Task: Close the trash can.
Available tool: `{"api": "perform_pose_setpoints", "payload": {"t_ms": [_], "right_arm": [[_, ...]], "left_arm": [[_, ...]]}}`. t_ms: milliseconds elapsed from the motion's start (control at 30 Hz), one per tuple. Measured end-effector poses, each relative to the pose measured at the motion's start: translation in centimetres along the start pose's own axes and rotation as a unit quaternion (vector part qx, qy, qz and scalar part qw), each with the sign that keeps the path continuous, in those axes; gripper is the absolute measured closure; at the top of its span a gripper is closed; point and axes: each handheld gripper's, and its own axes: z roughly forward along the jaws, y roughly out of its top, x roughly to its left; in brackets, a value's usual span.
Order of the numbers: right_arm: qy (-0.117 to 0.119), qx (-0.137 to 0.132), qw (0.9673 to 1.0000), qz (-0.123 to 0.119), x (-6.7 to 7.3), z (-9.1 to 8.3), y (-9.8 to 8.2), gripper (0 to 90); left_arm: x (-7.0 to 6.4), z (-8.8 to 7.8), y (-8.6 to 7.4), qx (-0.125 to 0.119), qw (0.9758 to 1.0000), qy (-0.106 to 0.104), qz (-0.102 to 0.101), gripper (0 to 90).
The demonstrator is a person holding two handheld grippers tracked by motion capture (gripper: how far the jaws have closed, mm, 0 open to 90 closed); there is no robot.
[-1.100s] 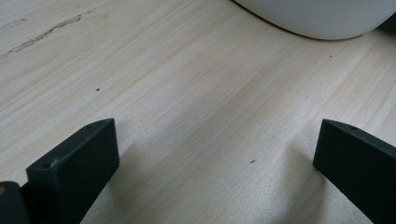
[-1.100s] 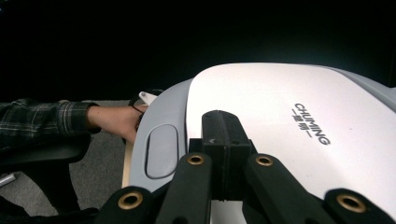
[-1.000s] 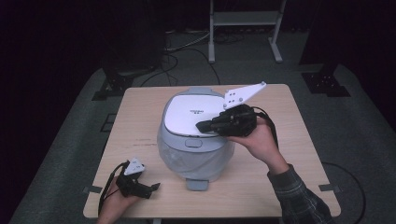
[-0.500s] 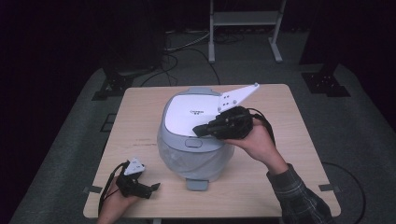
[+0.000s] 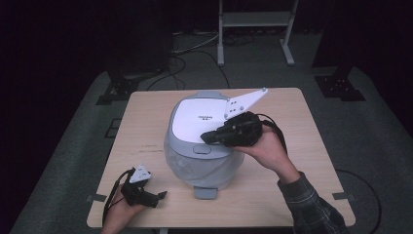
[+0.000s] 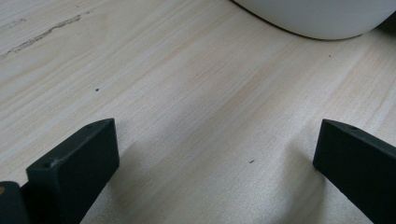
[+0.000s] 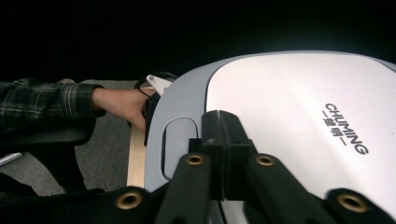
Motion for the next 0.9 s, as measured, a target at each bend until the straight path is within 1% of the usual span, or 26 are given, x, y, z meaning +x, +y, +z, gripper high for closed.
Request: {"api": "perform_pose_setpoints", "payload": {"t_ms": [67,100,133,200,267,367,433,533,667,700,767,800,867,900], "right_arm": [[-0.007,-0.006,1.0,0.002,-0.1,-0.1,0.0,72.9],[-0.012,-0.008,0.9999,0.002,-0.1,-0.1,0.0,67.5],[-0.021,-0.013,0.9997,0.004,-0.2,-0.2,-0.1,62.1],[-0.035,-0.018,0.9992,0.006,-0.3,-0.4,-0.2,55.6],[-0.054,-0.026,0.9981,0.012,-0.3,-0.8,-0.5,48.9],[-0.073,-0.036,0.9963,0.027,-0.5,-1.7,-0.9,40.1],[-0.085,-0.041,0.9948,0.038,-0.8,-2.5,-1.3,35.4],[-0.101,-0.045,0.9928,0.046,-1.0,-3.5,-1.8,29.7],[-0.125,-0.057,0.9888,0.058,-1.0,-5.0,-2.8,21.2],[-0.133,-0.059,0.9875,0.06,-0.9,-5.4,-3.0,19.6],[-0.142,-0.063,0.9859,0.063,-0.9,-6.1,-3.4,17.3],[-0.149,-0.066,0.9845,0.065,-0.8,-6.5,-3.7,16.3],[-0.158,-0.068,0.9825,0.071,-0.9,-7.2,-4.4,13.2],[-0.161,-0.067,0.9819,0.074,-0.8,-7.4,-4.6,13.2]], "left_arm": [[0.0,0.0,0.0,0.0,1.0,0.0,0.0,0.0],[0.0,0.0,0.0,0.0,1.0,0.0,0.0,0.0],[0.0,0.0,0.0,0.0,1.0,0.0,0.0,0.0],[0.0,0.0,0.0,0.0,1.0,0.0,0.0,0.0],[0.0,0.0,0.0,0.0,1.0,0.0,0.0,0.0],[0.0,0.0,0.0,0.0,1.0,0.0,0.0,0.0],[0.0,0.0,0.0,0.0,1.0,-0.001,0.0,0.0],[0.0,0.1,0.1,0.0,1.0,-0.001,0.001,0.0],[0.1,0.1,0.1,0.001,1.0,-0.002,0.001,0.0],[0.1,0.2,0.2,0.0,1.0,-0.002,0.001,0.0],[0.1,0.2,0.2,0.001,1.0,-0.002,0.002,0.0],[0.1,0.2,0.2,0.001,1.0,-0.002,0.002,0.0],[0.1,0.2,0.2,0.0,1.0,-0.002,0.002,0.0],[0.1,0.2,0.2,0.0,1.0,-0.002,0.002,0.0]]}}
